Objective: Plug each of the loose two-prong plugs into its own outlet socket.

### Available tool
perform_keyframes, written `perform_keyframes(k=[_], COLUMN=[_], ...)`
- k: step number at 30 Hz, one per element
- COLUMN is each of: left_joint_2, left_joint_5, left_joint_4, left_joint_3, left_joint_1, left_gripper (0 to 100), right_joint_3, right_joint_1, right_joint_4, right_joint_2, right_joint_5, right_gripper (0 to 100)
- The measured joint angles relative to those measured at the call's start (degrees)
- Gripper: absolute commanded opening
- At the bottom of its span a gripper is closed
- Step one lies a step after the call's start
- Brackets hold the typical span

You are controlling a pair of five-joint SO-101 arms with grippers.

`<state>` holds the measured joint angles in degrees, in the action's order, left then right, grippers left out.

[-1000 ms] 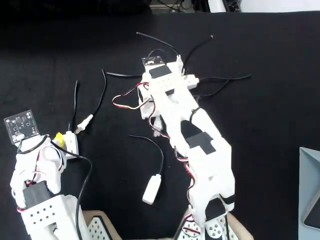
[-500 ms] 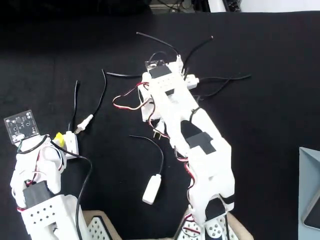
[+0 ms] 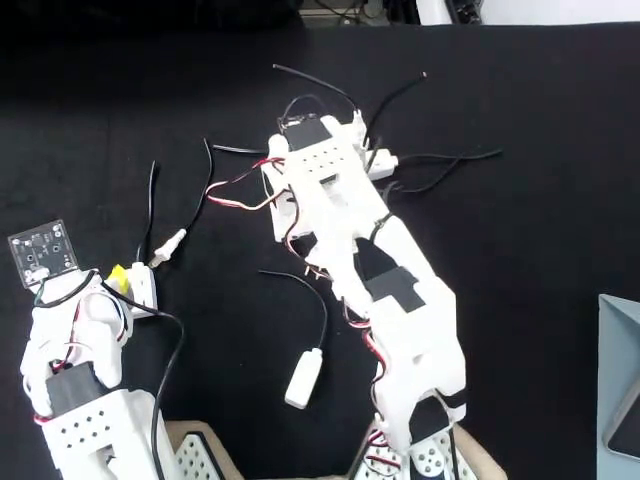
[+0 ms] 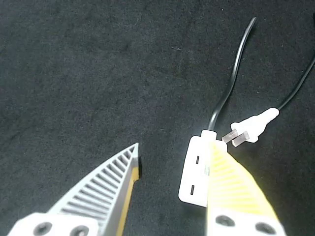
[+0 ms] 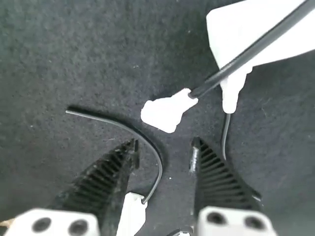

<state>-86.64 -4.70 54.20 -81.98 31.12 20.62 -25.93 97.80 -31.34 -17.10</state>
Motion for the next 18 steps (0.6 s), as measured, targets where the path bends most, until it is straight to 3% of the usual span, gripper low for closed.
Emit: perform_keyframes(k=[6,15,18], left_joint_2=[0.0,0.0,0.0], left_joint_5=[0.0,0.0,0.0], left_joint_4=[0.0,0.0,0.0], left_joint_3=[0.0,0.0,0.0], left_joint_1=[0.0,0.0,0.0], left_gripper=[22,22,22], right_joint_3=[-1.1,-5.0,-5.0], right_joint_1=[2.1,3.9,3.9], right_joint_4=[-1.9,-5.5,-5.5], right_joint_2=[0.0,0.0,0.0], right_joint_5=[0.0,0.0,0.0], right_gripper=[2.6,3.1,9.2])
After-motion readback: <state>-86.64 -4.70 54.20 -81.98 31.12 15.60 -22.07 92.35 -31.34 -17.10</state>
